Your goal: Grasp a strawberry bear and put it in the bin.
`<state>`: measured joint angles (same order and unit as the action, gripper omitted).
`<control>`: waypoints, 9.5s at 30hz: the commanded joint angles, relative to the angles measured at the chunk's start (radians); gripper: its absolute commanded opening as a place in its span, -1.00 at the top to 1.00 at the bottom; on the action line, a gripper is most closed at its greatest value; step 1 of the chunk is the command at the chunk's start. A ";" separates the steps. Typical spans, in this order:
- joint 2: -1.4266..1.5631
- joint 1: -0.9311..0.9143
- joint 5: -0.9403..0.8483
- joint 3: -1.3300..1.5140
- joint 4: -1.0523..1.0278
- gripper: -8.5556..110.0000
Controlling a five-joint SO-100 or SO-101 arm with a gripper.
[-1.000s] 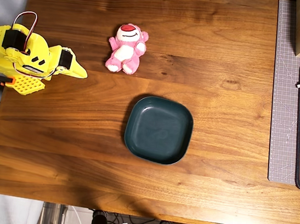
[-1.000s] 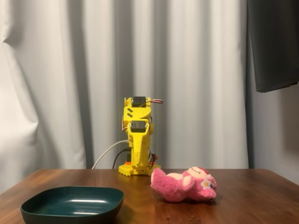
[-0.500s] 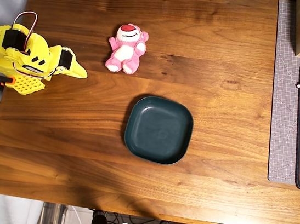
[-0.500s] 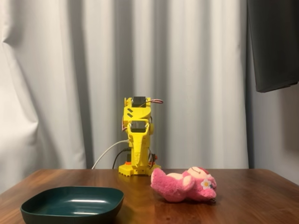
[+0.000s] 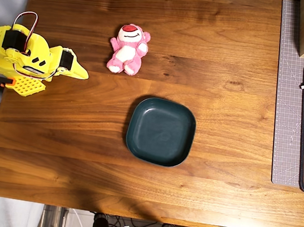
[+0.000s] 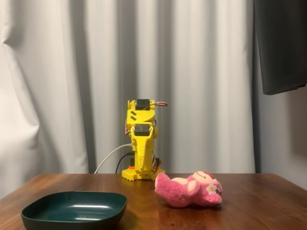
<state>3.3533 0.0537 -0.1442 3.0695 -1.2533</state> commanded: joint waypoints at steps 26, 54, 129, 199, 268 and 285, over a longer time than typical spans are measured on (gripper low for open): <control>-0.831 -0.054 0.002 -0.770 -0.060 0.84; -1.623 -0.379 0.163 -1.270 -0.140 0.15; -1.894 0.357 0.104 -2.020 -0.043 0.86; -2.322 0.235 0.094 -2.583 -0.288 0.86; 0.029 0.095 0.100 -0.011 -0.005 0.86; 0.029 0.081 0.098 -0.011 -0.003 0.84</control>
<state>3.3548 0.1427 -0.0491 3.0634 -1.2686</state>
